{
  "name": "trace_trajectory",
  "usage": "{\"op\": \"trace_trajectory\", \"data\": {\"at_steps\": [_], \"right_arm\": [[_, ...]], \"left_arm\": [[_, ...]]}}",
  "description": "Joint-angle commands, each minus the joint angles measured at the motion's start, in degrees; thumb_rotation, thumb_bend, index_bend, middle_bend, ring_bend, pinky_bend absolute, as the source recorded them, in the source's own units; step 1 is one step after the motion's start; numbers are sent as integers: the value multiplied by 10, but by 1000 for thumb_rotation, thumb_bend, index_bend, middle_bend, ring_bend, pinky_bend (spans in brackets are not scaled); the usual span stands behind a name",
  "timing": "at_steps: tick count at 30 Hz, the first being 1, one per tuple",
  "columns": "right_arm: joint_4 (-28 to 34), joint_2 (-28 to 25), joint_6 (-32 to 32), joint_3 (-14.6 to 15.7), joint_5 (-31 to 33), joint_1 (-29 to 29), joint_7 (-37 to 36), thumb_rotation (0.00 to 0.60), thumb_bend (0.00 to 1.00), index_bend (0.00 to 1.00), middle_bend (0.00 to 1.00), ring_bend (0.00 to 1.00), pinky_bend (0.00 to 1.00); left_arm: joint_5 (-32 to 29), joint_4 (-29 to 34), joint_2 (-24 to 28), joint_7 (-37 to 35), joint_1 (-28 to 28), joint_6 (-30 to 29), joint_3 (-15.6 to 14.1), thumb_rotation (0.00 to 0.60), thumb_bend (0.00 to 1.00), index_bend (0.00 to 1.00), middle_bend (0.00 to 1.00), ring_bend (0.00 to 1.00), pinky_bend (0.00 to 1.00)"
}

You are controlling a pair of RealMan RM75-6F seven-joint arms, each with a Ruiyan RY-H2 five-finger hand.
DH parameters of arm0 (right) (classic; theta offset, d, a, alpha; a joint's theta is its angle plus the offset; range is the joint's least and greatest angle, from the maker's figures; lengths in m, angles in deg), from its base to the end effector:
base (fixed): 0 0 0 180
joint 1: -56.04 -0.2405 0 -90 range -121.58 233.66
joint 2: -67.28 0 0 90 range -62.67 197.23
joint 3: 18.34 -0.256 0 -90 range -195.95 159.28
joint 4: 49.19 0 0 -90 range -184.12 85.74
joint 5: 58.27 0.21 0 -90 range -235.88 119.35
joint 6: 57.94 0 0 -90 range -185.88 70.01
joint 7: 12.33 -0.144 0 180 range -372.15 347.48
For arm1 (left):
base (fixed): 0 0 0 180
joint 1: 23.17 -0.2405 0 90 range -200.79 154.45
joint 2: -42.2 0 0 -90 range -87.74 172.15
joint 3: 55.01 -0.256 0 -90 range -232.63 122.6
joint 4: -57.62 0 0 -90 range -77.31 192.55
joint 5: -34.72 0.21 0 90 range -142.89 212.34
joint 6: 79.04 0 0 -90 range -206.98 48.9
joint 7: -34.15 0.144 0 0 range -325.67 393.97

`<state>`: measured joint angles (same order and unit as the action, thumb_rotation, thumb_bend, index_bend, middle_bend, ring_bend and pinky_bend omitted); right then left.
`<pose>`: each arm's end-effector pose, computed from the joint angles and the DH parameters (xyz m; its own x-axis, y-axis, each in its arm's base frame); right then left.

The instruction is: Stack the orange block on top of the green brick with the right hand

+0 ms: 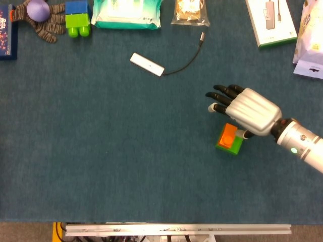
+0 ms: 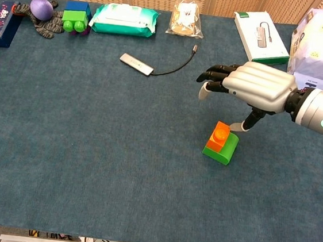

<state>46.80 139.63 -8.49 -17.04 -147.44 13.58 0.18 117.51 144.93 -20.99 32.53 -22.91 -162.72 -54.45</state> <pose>-0.1577 -0.2833 0.0188 0.6992 -0.2478 0.6706 -0.5964 -0.7193 0.3561 -0.3540 0.1458 0.1695 0.4537 0.0938 0.8862 0.8778 0.1247 -0.4626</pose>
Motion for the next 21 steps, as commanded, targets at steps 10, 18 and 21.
{"op": "trace_trajectory", "data": {"at_steps": [10, 18, 21], "right_arm": [[-3, 14, -7, -2, -2, -5, 0, 600, 124, 281, 141, 70, 207], [-7, 18, -9, -3, 3, -5, 6, 600, 123, 281, 141, 70, 207], [-2, 14, -3, -4, 1, -3, 1, 600, 124, 281, 141, 70, 207]], "left_arm": [[-2, -3, 0, -5, -3, -1, -1, 600, 112, 516, 377, 217, 232], [-3, -6, -1, -8, -4, -1, -1, 600, 111, 516, 377, 217, 234], [-3, -7, -1, -8, -4, -1, -1, 600, 111, 516, 377, 217, 235]]}}
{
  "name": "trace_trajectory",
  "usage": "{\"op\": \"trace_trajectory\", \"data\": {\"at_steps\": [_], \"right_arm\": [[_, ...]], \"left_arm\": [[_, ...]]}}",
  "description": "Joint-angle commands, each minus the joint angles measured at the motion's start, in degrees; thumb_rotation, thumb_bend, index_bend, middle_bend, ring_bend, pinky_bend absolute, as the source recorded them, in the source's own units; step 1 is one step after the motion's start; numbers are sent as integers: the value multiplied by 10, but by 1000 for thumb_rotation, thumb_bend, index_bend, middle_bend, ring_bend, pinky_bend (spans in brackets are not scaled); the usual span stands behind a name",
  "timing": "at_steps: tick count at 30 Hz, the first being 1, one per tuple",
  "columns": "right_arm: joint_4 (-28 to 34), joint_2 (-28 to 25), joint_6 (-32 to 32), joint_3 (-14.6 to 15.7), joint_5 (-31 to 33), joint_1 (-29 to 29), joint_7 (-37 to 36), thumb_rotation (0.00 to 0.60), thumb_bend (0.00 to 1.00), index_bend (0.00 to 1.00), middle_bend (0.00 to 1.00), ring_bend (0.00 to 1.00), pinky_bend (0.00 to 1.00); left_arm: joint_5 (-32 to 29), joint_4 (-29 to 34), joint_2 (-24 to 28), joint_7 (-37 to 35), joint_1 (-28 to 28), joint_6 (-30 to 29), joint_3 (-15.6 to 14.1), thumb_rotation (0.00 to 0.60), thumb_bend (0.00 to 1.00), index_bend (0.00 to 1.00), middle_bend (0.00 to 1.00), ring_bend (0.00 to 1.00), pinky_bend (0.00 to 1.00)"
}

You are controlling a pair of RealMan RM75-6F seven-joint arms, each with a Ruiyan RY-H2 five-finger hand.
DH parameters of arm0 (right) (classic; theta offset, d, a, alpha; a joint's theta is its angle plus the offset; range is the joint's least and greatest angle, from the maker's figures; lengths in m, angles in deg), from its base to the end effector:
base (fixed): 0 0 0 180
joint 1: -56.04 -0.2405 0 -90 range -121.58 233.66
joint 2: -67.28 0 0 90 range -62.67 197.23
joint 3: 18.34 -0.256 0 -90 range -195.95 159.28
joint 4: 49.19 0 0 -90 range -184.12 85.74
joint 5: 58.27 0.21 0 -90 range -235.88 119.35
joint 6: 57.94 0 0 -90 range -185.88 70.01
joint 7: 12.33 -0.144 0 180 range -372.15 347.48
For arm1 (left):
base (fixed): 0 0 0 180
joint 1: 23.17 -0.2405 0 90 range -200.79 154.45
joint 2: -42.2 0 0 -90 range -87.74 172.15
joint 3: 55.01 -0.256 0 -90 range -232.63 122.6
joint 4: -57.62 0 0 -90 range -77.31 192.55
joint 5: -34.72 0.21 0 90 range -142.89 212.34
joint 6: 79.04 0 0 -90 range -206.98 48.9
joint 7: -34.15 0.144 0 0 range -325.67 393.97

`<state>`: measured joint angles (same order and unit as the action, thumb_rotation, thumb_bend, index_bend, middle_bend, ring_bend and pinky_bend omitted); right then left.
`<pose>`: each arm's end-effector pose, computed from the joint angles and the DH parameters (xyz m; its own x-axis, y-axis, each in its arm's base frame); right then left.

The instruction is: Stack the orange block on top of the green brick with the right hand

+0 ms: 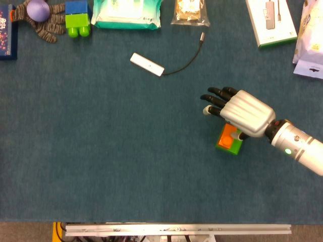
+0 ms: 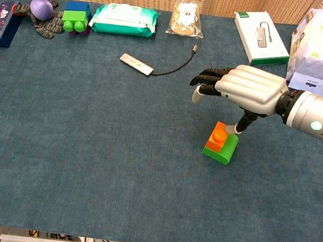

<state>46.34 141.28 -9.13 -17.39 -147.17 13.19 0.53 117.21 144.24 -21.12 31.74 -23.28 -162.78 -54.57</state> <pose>-0.1526 -0.2825 0.0100 0.6950 -0.2536 0.6728 -0.5951 -0.7280 0.3403 -0.3578 0.1429 0.1705 0.4492 0.0957 0.8883 0.8779 0.1369 -0.4588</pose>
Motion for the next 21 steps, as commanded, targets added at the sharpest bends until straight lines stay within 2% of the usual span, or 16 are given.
{"op": "trace_trajectory", "data": {"at_steps": [1, 21], "right_arm": [[5, -4, 7, -1, -3, 2, -4, 600, 124, 281, 141, 70, 207], [30, -16, 30, 4, -38, 8, -13, 600, 124, 281, 141, 70, 207]], "left_arm": [[0, 0, 0, 0, 0, 0, 0, 600, 111, 516, 377, 217, 236], [0, 1, -1, 3, 0, 0, 0, 600, 111, 516, 377, 217, 242]]}}
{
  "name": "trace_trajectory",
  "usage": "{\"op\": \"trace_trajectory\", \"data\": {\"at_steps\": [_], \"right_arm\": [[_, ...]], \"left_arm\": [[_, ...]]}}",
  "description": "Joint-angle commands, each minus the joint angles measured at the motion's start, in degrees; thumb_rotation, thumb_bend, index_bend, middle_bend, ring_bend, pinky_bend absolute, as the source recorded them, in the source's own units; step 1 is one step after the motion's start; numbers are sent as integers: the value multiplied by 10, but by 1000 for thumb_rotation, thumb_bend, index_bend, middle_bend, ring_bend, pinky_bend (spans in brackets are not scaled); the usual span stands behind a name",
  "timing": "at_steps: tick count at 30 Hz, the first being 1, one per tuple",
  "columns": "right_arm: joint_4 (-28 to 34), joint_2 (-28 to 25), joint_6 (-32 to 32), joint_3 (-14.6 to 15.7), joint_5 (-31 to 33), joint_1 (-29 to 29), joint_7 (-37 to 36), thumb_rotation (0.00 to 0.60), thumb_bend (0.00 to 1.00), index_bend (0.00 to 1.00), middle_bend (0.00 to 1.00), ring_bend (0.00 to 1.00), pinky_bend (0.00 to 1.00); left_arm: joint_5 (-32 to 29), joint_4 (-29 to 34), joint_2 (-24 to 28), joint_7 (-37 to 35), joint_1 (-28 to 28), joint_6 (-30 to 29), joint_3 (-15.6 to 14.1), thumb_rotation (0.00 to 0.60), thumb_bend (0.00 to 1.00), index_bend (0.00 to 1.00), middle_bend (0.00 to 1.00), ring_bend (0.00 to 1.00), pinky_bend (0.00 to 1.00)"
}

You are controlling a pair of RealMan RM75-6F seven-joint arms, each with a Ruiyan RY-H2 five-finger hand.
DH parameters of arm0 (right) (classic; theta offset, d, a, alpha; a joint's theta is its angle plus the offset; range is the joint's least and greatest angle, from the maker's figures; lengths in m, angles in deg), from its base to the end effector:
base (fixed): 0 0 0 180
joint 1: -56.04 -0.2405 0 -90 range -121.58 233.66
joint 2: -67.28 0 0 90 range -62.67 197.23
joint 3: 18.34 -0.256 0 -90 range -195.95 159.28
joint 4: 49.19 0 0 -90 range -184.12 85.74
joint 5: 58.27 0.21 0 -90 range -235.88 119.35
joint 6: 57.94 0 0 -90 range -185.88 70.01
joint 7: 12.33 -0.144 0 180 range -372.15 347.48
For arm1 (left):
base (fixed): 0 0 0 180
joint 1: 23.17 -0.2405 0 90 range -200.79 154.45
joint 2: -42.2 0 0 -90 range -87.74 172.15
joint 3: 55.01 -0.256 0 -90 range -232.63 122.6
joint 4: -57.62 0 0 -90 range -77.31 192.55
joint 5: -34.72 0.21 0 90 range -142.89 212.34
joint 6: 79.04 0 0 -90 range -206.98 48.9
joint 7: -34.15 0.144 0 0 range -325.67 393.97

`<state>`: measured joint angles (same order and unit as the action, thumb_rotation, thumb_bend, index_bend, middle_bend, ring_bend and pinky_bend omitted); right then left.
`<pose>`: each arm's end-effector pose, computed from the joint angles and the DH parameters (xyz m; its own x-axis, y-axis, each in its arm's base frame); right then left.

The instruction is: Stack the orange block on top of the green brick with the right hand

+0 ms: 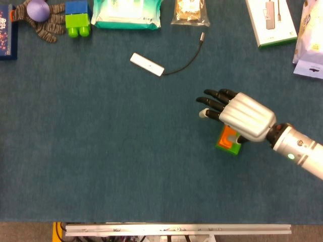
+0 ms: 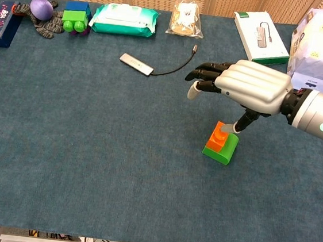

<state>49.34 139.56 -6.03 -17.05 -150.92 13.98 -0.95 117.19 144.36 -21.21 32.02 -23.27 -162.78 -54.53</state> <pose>-0.1418 -0.2715 0.0202 0.6639 -0.2263 0.7128 -0.5841 -0.7521 0.3052 -0.3572 0.1432 0.1697 0.4503 0.0956 0.8878 0.8775 0.1367 -0.4598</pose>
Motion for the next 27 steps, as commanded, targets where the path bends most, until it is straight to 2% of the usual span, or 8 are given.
{"op": "trace_trajectory", "data": {"at_steps": [1, 16, 27], "right_arm": [[0, 1, -2, 1, -1, 0, 2, 600, 124, 281, 141, 70, 207], [-5, 9, -15, 3, 8, -1, 11, 600, 123, 281, 141, 70, 207], [22, -30, 46, -9, -12, 17, -11, 600, 123, 281, 141, 70, 207]], "left_arm": [[0, -1, 0, 0, 0, 0, 0, 600, 111, 516, 377, 217, 242], [0, -2, 0, -4, -2, -1, 0, 600, 112, 516, 377, 217, 247], [2, 2, 2, 1, 2, 1, 1, 600, 111, 516, 377, 217, 249]]}}
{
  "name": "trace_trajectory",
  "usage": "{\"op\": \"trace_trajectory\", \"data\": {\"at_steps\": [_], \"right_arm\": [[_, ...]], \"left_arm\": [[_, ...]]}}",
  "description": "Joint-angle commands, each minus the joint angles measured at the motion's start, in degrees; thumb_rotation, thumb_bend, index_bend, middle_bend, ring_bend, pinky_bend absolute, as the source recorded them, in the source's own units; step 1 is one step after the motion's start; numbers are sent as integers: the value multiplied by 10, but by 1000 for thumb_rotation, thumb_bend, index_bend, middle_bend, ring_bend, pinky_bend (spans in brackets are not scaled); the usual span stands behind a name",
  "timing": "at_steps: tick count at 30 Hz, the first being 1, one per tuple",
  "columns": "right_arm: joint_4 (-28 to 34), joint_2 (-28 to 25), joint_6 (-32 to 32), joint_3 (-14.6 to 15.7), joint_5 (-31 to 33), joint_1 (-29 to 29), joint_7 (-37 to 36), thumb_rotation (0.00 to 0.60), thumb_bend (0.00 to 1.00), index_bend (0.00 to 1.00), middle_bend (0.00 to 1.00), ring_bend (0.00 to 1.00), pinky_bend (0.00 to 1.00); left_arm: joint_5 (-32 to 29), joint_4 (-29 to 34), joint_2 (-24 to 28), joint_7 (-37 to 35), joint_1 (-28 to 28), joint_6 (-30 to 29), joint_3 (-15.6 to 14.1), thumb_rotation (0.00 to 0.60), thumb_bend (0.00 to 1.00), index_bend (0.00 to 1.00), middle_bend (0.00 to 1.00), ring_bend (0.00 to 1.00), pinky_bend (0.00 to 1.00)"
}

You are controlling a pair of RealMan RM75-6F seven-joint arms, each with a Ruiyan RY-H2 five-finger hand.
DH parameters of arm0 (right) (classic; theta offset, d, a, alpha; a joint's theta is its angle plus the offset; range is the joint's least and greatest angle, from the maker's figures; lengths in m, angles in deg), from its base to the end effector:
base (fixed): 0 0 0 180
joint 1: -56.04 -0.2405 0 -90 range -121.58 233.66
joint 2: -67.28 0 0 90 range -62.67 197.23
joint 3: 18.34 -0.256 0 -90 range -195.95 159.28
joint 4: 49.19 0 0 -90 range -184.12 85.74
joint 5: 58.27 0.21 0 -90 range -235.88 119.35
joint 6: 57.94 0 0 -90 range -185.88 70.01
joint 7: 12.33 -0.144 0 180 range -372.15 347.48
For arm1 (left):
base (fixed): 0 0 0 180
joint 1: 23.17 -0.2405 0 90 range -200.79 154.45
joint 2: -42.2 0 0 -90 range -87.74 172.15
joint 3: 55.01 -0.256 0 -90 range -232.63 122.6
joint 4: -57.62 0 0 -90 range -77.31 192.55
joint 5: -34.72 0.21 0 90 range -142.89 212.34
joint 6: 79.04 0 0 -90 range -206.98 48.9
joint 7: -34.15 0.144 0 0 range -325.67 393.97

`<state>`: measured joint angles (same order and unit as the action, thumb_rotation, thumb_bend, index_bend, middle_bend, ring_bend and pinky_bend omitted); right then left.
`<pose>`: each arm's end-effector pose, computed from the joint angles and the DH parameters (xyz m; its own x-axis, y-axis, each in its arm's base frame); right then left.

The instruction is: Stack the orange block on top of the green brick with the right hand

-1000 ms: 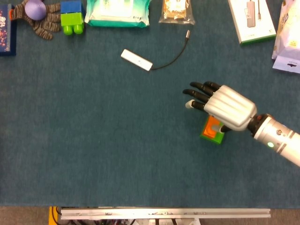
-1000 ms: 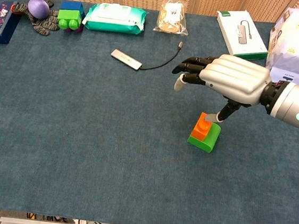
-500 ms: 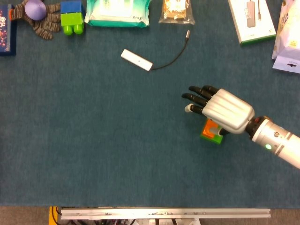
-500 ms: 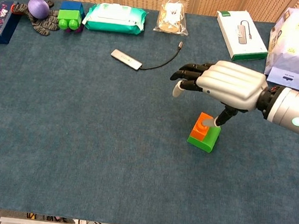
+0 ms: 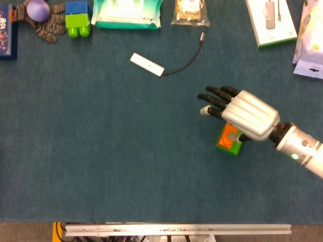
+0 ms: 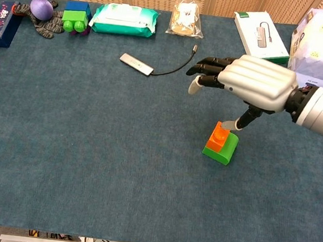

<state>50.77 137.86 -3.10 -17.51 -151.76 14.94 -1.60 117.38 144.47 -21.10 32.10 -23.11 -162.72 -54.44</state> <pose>-0.1388 -0.2715 0.0339 0.6328 -0.1982 0.7485 -0.5964 -0.7413 0.3080 -0.3562 0.1446 0.1700 0.4520 0.0942 0.8870 0.8777 0.1308 -0.4611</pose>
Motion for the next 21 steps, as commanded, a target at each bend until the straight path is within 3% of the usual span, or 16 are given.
{"op": "trace_trajectory", "data": {"at_steps": [1, 10, 21], "right_arm": [[10, -19, 23, -6, -4, 11, -6, 600, 124, 281, 141, 70, 207], [26, -74, 88, -18, 30, 60, 3, 600, 125, 281, 141, 70, 207], [47, -128, 150, -6, 72, 137, 16, 600, 125, 281, 141, 70, 207]], "left_arm": [[0, 1, 1, 1, 1, 1, 1, 600, 112, 516, 377, 217, 249], [3, 12, 10, 10, 14, 5, 10, 600, 111, 516, 377, 217, 251], [5, 28, 23, 10, 36, 21, 20, 600, 111, 516, 377, 217, 255]]}}
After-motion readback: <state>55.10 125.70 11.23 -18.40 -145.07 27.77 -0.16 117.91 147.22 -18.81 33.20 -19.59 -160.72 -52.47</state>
